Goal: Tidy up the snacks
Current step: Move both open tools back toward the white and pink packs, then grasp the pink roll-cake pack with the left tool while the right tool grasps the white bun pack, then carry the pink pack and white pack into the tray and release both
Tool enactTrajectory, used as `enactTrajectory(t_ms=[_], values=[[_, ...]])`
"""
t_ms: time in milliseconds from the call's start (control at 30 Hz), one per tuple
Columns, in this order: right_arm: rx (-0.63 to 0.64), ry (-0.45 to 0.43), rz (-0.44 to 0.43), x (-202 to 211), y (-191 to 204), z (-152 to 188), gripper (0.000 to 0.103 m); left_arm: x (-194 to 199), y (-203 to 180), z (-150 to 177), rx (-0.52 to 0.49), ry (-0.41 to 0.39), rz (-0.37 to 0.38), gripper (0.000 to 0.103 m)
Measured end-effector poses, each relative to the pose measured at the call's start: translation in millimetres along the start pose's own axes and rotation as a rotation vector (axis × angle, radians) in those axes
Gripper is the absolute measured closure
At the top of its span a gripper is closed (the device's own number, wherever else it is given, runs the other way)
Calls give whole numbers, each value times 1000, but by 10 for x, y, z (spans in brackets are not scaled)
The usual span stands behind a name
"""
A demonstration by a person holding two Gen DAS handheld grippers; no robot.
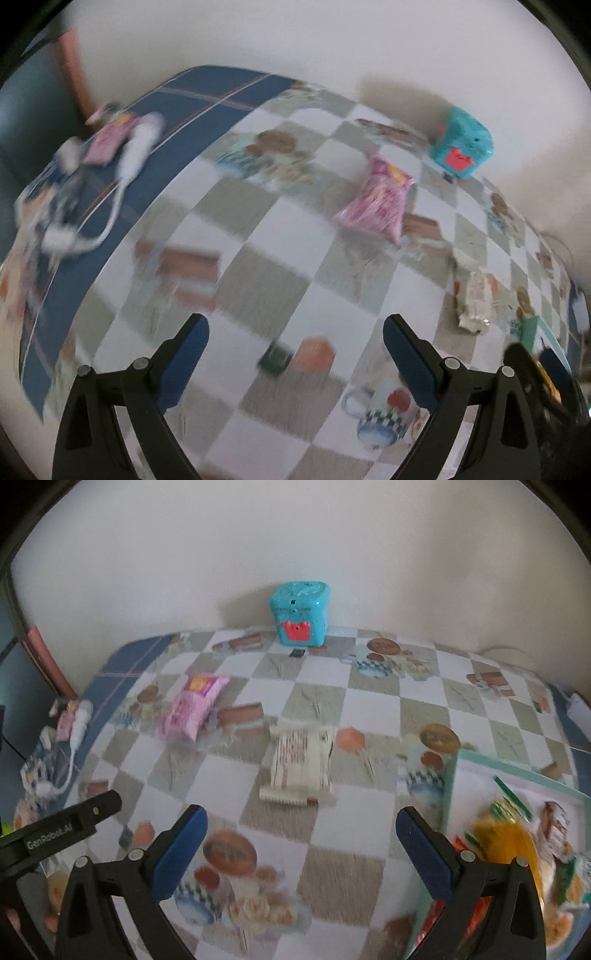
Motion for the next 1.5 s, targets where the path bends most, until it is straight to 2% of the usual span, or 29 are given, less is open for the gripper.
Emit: enactTrajectory(t_ms=[133,233,400,567,667,700,733,767,800,867,967,1200,1333,1500], values=[[-14,64,0,-254,-46,-143,0,-103,-95,-296,-94,10,74,8],[6,104,23,-399,-75,-172,0,-216,-114,-454,-72,40,126,8],[-24,189,-16,-655,-41,-156,2,-369,-271,-732,-82,43,173,8],[-25,222,-19,-867,-21,-137,19,-543,-449,-892,-132,44,137,8],[-13,206,-11,-911,-37,-166,27,-648,-573,-971,-159,42,127,9],[-7,204,-10,-914,-34,-180,35,-688,-607,-998,-171,43,115,9],[-6,205,-13,-911,-34,-191,45,-732,-641,-1016,-182,47,103,16],[-9,209,-24,-909,-27,-197,48,-773,-664,-1026,-186,49,96,29],[-10,214,-32,-909,-21,-199,49,-806,-678,-1026,-183,54,94,34],[-11,214,-43,-908,-16,-200,49,-872,-691,-1005,-164,67,98,57],[-30,214,-61,-878,-36,-190,49,-844,-687,-982,-161,51,94,63],[-80,190,-67,-520,-73,-108,49,-492,-671,-741,-109,30,81,65],[-84,175,-25,-241,-100,35,49,-221,-672,-450,-45,45,72,65],[-101,152,3,130,-150,282,49,229,-605,-76,61,4,66,65]])
Point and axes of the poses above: each gripper's, at about its wrist camera, not at the fingertips, and x roughly against the way its jaws point, y to its left, z to its underside, the point moved 9 cm from there along -x, roughly the way its jaws point, and after that the axes turned 8 degrees about -x, right-handed, at the moved point
